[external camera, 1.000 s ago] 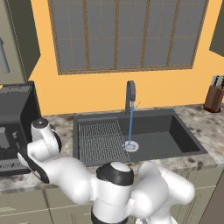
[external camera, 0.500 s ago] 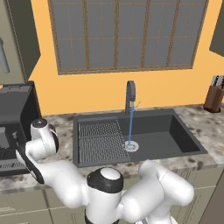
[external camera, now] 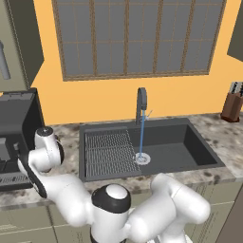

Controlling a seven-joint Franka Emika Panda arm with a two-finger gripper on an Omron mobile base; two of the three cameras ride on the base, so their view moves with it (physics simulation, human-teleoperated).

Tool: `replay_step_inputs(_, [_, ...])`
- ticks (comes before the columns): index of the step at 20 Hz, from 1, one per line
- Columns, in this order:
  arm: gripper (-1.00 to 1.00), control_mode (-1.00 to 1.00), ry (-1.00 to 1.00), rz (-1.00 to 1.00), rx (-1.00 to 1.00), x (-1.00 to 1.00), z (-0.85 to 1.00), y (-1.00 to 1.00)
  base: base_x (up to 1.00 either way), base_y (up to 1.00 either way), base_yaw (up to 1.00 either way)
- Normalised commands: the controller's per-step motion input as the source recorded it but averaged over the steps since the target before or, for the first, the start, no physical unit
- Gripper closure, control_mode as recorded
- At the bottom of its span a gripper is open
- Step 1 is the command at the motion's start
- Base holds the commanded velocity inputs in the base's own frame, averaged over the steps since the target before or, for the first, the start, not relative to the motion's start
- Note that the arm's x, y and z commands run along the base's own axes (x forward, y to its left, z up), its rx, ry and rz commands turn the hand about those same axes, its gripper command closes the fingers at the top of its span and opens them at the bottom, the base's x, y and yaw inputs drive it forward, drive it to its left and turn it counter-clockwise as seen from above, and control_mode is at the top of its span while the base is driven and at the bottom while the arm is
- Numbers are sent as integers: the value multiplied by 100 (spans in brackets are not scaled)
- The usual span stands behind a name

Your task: Turn on the sink faucet. Then move the potato from the counter to the sink. Turn off the sink. Move the vegetable from the sink to the pot next to the stove. Finally move the pot to the front left burner.

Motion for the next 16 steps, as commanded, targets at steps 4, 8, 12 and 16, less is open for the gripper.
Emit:
replay_step_inputs(4, [-100,-100,0,1,0,0,-25,8,0,0,0])
replay_step_inputs(8, [-100,-100,0,0,0,-2,-30,12,0,0,0])
replay_step_inputs(12, [100,-100,1,0,-2,0,-42,20,0,0,0])
replay_step_inputs(16, [100,-100,4,1,-3,0,-36,10,0,0,0])
